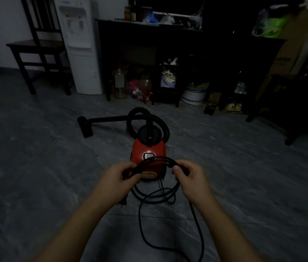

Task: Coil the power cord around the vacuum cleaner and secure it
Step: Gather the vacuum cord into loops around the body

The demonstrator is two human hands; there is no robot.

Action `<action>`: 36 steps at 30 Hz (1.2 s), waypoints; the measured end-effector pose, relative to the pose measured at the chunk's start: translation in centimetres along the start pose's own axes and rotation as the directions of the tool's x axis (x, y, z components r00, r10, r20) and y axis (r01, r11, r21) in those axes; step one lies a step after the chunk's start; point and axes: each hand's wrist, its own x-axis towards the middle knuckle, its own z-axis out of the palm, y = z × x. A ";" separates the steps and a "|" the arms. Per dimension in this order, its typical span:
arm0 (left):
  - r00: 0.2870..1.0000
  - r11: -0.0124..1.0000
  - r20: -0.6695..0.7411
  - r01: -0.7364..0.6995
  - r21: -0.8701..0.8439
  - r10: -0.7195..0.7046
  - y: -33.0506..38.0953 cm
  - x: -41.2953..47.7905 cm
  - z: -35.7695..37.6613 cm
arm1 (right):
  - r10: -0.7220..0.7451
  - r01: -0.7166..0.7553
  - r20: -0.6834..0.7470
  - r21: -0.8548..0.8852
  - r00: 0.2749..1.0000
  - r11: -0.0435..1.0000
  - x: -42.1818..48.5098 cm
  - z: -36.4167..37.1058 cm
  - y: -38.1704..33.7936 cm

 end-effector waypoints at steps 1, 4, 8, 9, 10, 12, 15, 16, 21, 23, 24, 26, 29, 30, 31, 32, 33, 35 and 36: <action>1.000 0.999 -0.004 -0.018 0.032 0.018 0.0 -0.1 0.0 | -0.003 0.003 0.013 -0.006 1.000 1.000 0.0 0.0 0.0; 0.998 0.982 -0.024 -0.060 0.177 0.065 0.1 -0.4 0.1 | -0.013 0.014 0.049 -0.018 0.999 1.000 0.0 0.3 -0.1; 0.993 0.924 -0.048 -0.080 0.375 0.105 0.2 -0.6 0.0 | -0.008 0.010 0.107 -0.023 0.994 1.000 0.0 0.8 -0.3; 0.992 0.917 -0.054 -0.081 0.390 0.111 0.1 -0.6 -0.1 | -0.010 0.012 0.115 -0.018 0.993 1.000 -0.1 1.0 -0.3; 0.991 0.915 -0.058 -0.085 0.394 0.117 -0.1 -0.6 -0.1 | -0.012 0.013 0.117 -0.010 0.993 1.000 -0.1 1.2 -0.2; 0.990 0.922 -0.073 -0.084 0.379 0.120 -0.3 -0.5 -0.1 | -0.018 0.019 0.115 -0.004 0.993 1.000 -0.1 1.3 -0.1; 0.990 0.939 -0.100 -0.059 0.338 0.099 -0.5 -0.3 -0.2 | -0.020 0.019 0.093 0.016 0.995 1.000 0.1 1.4 -0.1; 0.991 0.950 -0.107 -0.047 0.310 0.084 -0.7 -0.2 -0.1 | -0.019 0.017 0.085 0.026 0.996 1.000 0.1 1.4 -0.1; 0.978 0.997 -0.196 0.072 0.005 -0.069 -0.8 0.4 -0.1 | 0.008 -0.008 0.071 0.007 0.997 1.000 0.2 1.3 0.7; 0.962 0.983 -0.229 0.123 -0.133 -0.152 -0.3 0.6 -0.4 | 0.035 -0.035 0.070 -0.011 0.997 0.999 0.2 1.2 0.9; 0.956 0.972 -0.228 0.144 -0.184 -0.185 -0.1 0.6 -0.5 | 0.050 -0.050 0.066 -0.012 0.997 0.999 0.2 1.3 1.0; 0.951 0.952 -0.202 0.182 -0.247 -0.235 0.2 0.6 -0.5 | 0.090 -0.090 0.037 0.003 0.995 0.996 0.2 1.5 1.0; 0.945 0.923 -0.149 0.235 -0.304 -0.290 0.2 0.7 0.1 | 0.121 -0.119 -0.028 0.074 0.992 0.990 0.2 1.7 1.0; 0.943 0.913 -0.136 0.247 -0.324 -0.303 0.2 0.8 0.1 | 0.127 -0.122 -0.043 0.109 0.991 0.987 0.2 1.7 0.8; 0.940 0.902 -0.127 0.258 -0.348 -0.317 0.2 0.8 0.2 | 0.133 -0.124 -0.055 0.146 0.990 0.981 0.2 1.7 0.6; 0.935 0.888 -0.123 0.266 -0.376 -0.332 0.3 0.8 0.1 | 0.137 -0.124 -0.059 0.181 0.989 0.976 0.2 1.6 0.4; 0.930 0.873 -0.126 0.270 -0.406 -0.346 0.3 0.8 0.0 | 0.139 -0.125 -0.054 0.207 0.989 0.970 0.3 1.6 0.4; 0.914 0.847 -0.155 0.269 -0.458 -0.374 0.4 0.8 -0.5 | 0.145 -0.138 -0.015 0.209 0.989 0.968 0.3 1.7 0.5; 0.904 0.835 -0.175 0.267 -0.481 -0.389 0.4 0.8 -0.7 | 0.150 -0.149 0.008 0.187 0.989 0.971 0.3 1.8 0.6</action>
